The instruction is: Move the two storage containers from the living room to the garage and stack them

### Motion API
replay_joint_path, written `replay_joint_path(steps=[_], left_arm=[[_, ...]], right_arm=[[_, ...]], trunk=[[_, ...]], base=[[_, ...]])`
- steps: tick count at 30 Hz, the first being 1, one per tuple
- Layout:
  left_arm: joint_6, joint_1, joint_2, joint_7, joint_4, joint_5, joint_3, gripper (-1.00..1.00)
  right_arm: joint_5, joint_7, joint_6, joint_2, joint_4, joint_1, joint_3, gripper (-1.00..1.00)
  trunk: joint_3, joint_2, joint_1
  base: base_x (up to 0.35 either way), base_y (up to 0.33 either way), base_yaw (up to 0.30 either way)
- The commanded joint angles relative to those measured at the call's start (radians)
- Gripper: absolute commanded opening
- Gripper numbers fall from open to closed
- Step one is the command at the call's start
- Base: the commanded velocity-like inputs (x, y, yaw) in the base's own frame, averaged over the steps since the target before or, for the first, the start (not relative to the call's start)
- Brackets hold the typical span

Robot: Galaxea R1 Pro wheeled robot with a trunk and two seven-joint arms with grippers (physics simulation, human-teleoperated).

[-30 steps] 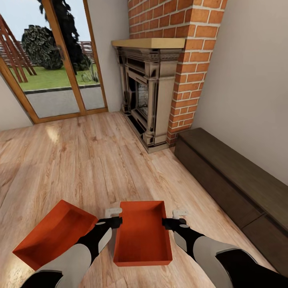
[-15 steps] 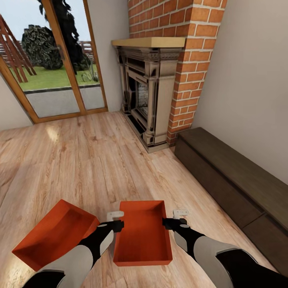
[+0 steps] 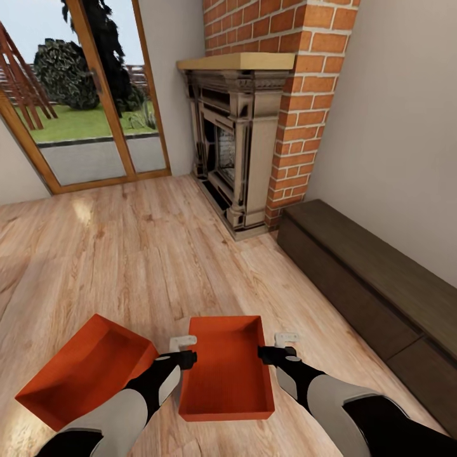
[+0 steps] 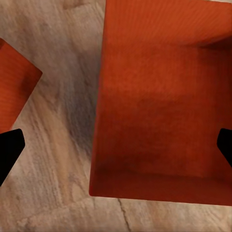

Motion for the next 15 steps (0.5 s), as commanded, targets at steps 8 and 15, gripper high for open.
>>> replay_joint_path(steps=[8, 15], left_arm=[[0.005, -0.001, 0.0, 0.004, -0.004, 0.01, 0.0, 1.0], [0.005, -0.001, 0.0, 0.004, -0.004, 0.009, 0.0, 1.0]], right_arm=[[-0.011, -0.008, -0.005, 0.002, 0.003, -0.001, 0.009, 1.0], [-0.012, -0.008, -0.005, 0.001, 0.003, -0.001, 0.009, 1.0]], trunk=[[-0.026, -0.057, 0.031], [-0.048, -0.106, 0.058]], base=[[0.0, 0.0, 0.0], [0.0, 0.0, 0.0]])
